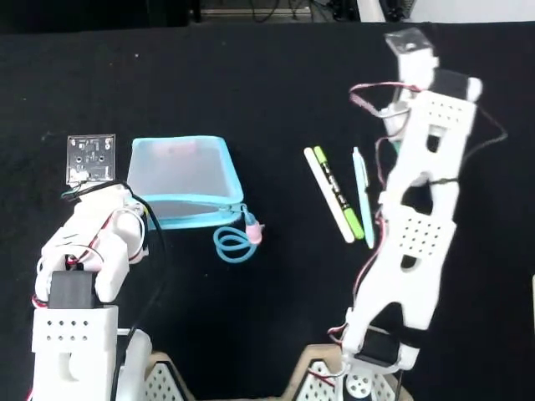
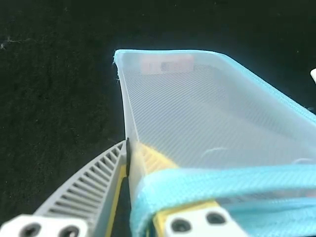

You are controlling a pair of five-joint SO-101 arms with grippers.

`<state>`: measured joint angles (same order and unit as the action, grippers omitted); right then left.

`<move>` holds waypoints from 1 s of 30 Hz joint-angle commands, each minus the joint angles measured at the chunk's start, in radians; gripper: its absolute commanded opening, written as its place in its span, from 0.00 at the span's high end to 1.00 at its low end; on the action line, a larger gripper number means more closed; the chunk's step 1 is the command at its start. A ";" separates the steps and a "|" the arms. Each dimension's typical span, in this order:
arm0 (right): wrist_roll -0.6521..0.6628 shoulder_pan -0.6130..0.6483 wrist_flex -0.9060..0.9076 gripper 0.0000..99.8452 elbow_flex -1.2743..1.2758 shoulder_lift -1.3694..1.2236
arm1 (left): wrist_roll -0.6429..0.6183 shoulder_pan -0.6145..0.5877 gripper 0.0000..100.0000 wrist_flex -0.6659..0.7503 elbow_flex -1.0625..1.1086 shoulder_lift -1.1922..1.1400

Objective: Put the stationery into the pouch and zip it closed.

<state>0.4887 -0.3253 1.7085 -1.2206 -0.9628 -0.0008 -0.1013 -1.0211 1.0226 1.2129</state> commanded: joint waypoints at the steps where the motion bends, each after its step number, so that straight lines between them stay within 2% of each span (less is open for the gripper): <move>1: -0.040 -0.097 0.058 0.99 -0.044 0.022 | -0.012 0.013 0.97 0.014 -0.012 0.012; 10: -0.032 -0.324 0.058 0.99 0.202 0.022 | -0.012 0.013 0.97 0.014 -0.012 0.012; 20: -0.008 -0.463 0.057 0.99 0.421 0.030 | -0.012 0.013 0.97 0.014 -0.010 0.012; 24: 0.052 -0.508 0.048 0.99 0.539 0.073 | -0.012 0.013 0.97 0.015 -0.010 0.012; 30: 0.106 -0.582 -0.143 0.99 0.794 0.188 | -0.012 0.013 0.97 0.015 -0.010 0.012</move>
<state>0.5685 -0.8393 1.6686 -0.5608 -0.8554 -0.0008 -0.0997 -1.0211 1.0226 1.2129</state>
